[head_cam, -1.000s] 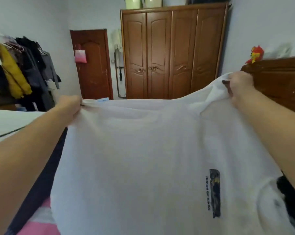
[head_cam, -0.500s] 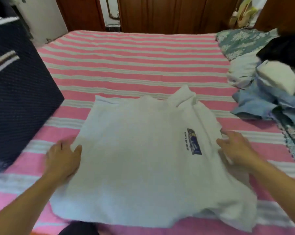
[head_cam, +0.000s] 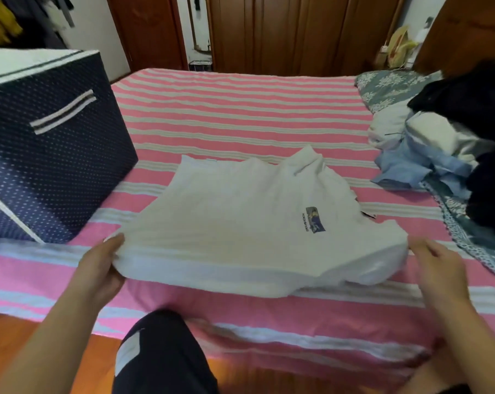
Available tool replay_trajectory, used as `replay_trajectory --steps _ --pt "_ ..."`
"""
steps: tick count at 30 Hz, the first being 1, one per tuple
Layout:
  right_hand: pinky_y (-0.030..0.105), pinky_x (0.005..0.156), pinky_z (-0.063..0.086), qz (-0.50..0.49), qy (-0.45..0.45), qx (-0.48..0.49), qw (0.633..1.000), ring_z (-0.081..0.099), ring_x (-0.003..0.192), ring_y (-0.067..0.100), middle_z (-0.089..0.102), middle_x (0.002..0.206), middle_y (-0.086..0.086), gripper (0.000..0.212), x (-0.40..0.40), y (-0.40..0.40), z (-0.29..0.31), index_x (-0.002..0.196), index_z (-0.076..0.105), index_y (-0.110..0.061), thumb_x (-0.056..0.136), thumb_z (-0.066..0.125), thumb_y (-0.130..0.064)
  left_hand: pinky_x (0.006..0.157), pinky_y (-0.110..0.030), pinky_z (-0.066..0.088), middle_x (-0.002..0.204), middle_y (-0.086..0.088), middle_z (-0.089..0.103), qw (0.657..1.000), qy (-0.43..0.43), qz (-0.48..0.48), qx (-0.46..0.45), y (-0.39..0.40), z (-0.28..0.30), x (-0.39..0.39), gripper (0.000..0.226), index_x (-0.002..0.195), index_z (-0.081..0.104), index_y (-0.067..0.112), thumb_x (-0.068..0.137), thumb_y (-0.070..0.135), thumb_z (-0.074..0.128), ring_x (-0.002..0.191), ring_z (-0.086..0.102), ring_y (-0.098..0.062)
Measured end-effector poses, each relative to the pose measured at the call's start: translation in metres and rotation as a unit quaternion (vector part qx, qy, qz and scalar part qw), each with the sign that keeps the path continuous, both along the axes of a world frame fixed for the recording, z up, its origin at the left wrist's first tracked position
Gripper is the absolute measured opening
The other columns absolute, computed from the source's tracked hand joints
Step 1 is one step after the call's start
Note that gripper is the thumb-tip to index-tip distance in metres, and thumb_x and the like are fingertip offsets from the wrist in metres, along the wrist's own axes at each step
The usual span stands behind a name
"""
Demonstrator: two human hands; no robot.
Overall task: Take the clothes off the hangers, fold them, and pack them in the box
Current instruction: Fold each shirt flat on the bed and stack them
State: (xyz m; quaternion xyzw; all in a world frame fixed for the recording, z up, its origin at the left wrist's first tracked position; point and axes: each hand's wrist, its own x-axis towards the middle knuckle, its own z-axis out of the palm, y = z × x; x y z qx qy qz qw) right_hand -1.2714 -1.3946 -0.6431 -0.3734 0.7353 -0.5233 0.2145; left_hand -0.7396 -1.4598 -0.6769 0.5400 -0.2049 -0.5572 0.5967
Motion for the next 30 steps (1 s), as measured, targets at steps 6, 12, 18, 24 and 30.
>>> replay_trajectory --steps 6,12,18,24,30 --pt "0.028 0.07 0.061 0.212 -0.331 0.043 0.919 0.072 0.102 0.022 0.075 0.111 0.002 0.025 0.004 -0.005 -0.006 0.118 0.065 -0.013 0.104 0.046 -0.021 0.072 -0.035 0.063 0.111 -0.006 0.075 0.99 0.109 -0.085 0.011 0.029 0.001 0.002 0.031 0.12 0.068 0.012 0.098 0.026 0.054 0.092 0.074 -0.021" --pt "0.034 0.067 0.055 0.165 -0.142 0.25 0.943 0.068 0.086 0.032 0.074 0.093 0.017 0.021 -0.016 0.007 -0.031 0.114 0.064 0.009 0.097 0.06 -0.003 0.056 -0.027 0.044 0.088 -0.008 0.059 0.986 -0.062 -0.128 0.087 0.039 0.001 0.028 0.029 0.112 0.057 0.008 0.092 0.027 0.065 0.066 0.049 -0.016" --pt "0.032 0.072 0.06 0.15 -0.28 -0.052 0.947 0.071 0.086 0.016 0.075 0.088 -0.003 0.013 -0.006 -0.04 0.053 0.098 0.065 -0.011 0.103 0.053 -0.012 0.057 -0.027 0.05 0.077 -0.006 0.052 0.986 -0.081 -0.108 0.1 0.03 0.02 0.039 0.014 0.095 0.06 0.008 0.103 0.019 0.055 0.066 0.045 -0.017" --pt "0.04 0.094 0.046 0.295 -0.195 0.102 0.93 0.064 0.117 0.027 0.072 0.122 0.0 0.04 0.014 -0.048 -0.001 0.121 0.07 -0.021 0.087 0.072 -0.043 0.071 -0.034 0.059 0.103 -0.016 0.06 0.988 0.046 -0.005 0.15 0.023 -0.007 0.02 0.007 0.099 0.056 0.004 0.104 0.008 0.051 0.089 0.06 -0.024" --pt "0.024 0.077 0.047 0.209 -0.244 0.118 0.94 0.066 0.102 0.017 0.071 0.115 0.003 0.024 0.038 -0.069 -0.033 0.119 0.065 -0.012 0.096 0.067 -0.018 0.05 -0.024 0.056 0.097 -0.014 0.062 0.984 0.046 0.022 0.17 0.03 -0.024 0.017 0.009 0.108 0.058 0.003 0.103 0.007 0.051 0.08 0.059 -0.021"
